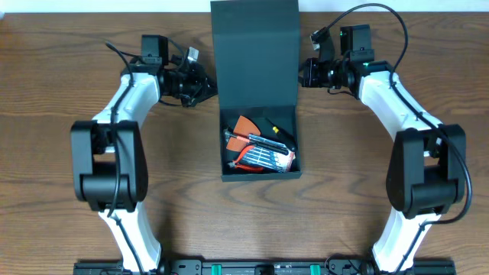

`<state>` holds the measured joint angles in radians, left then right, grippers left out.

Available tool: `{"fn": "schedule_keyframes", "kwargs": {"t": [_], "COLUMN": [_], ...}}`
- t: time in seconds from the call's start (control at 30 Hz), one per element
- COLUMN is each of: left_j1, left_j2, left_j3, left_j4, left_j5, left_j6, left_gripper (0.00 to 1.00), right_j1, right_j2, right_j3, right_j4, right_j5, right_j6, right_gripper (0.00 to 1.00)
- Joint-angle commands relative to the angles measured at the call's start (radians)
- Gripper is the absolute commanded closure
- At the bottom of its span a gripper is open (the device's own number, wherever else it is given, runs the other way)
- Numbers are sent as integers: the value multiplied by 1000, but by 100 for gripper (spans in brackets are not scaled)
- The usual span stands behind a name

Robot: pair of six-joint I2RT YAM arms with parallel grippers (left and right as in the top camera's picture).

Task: Pack container
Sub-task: 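Swing the lid down over the box with both grippers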

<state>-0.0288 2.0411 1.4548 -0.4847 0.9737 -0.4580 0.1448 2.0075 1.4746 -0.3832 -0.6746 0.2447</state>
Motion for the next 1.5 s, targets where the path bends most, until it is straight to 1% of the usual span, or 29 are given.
{"fn": "schedule_keyframes", "kwargs": {"t": [0.0, 0.17, 0.33, 0.43, 0.57, 0.67, 0.83, 0.87, 0.9, 0.93, 0.97, 1.07, 1.23, 1.3, 1.4, 1.47], "left_j1": [8, 13, 13, 12, 13, 13, 13, 13, 13, 13, 12, 13, 13, 13, 13, 13], "left_j2": [-80, -144, -190, -216, -247, -271, -324, -336, -354, -365, -381, -433, -501, -524, -571, -611], "left_j3": [18, 18, 18, 18, 18, 18, 18, 18, 18, 18, 18, 18, 18, 18, 18, 18], "left_j4": [-66, -211, -357, -452, -563, -620, -635, -633, -632, -632, -632, -633, -633, -644, -665, -687], "left_j5": [0, -50, -51, -60, -182, -255, -327, -341, -364, -382, -404, -453, -473, -467, -466, -467], "left_j6": [110, 188, 261, 329, 377, 409, 428, 428, 428, 428, 428, 428, 428, 428, 430, 457], "left_gripper": [94, 95, 94, 94, 94, 94, 94, 88, 63, 32, 2, 1, 1, 1, 1, 1], "right_j1": [14, 14, 27, 55, 102, 133, 165, 169, 172, 173, 173, 173, 173, 173, 173, 173], "right_j2": [-77, -144, -216, -263, -325, -370, -439, -452, -464, -473, -480, -491, -502, -512, -547, -584], "right_j3": [16, 16, 16, 16, 16, 16, 16, 16, 16, 16, 16, 16, 16, 16, 16, 16], "right_j4": [-26, -131, -292, -404, -526, -575, -587, -584, -580, -578, -575, -573, -578, -586, -626, -673], "right_j5": [-40, -36, -36, -26, 86, 159, 199, 224, 249, 266, 276, 290, 289, 289, 289, 281], "right_j6": [-33, -73, -145, -200, -244, -248, -291, -291, -291, -291, -290, -290, -239, -267, -363, -411], "right_gripper": [99, 99, 99, 99, 99, 99, 99, 95, 70, 42, 1, 1, 1, 1, 1, 1]}}
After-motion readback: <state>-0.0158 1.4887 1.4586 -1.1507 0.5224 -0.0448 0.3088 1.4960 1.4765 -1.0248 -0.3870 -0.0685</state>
